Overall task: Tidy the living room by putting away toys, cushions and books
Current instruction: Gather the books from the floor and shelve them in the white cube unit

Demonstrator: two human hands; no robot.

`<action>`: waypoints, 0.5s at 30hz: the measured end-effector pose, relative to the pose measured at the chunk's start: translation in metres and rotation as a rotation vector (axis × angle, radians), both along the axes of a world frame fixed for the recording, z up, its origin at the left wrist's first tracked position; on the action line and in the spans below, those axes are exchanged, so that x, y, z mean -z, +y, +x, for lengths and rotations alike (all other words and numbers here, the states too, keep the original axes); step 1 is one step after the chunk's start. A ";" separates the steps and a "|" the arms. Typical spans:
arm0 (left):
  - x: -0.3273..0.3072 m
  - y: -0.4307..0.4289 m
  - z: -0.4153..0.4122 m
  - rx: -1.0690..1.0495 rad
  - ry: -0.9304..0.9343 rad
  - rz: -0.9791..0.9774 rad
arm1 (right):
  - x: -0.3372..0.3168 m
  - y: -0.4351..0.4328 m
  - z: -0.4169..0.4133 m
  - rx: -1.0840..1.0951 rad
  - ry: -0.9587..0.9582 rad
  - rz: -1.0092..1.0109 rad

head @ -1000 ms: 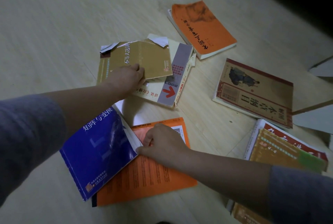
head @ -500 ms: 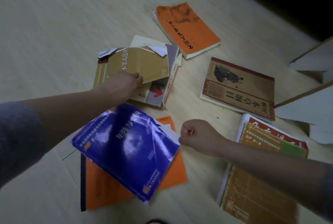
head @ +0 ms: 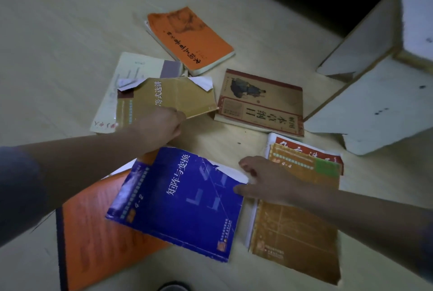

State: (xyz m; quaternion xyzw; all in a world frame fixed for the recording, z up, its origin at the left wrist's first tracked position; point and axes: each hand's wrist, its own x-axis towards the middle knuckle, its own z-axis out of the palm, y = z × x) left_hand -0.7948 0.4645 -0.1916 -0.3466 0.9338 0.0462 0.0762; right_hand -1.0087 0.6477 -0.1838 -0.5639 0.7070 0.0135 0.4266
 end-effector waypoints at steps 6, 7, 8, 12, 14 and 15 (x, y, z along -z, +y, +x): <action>-0.004 0.004 0.000 -0.057 0.087 0.062 | 0.003 -0.012 0.022 -0.014 -0.018 -0.036; -0.006 0.005 0.002 -0.061 0.116 0.063 | 0.003 -0.015 0.024 -0.016 0.006 -0.057; -0.007 0.006 0.003 -0.059 0.147 0.063 | 0.002 -0.017 0.025 -0.021 0.021 -0.072; -0.015 0.016 0.001 -0.016 0.269 0.059 | -0.003 -0.019 0.025 0.031 -0.205 -0.031; -0.017 0.016 0.002 -0.019 0.283 0.017 | -0.007 -0.015 0.025 0.062 -0.327 -0.027; -0.019 0.015 0.003 -0.036 0.301 -0.018 | -0.010 -0.013 0.024 0.070 -0.371 -0.041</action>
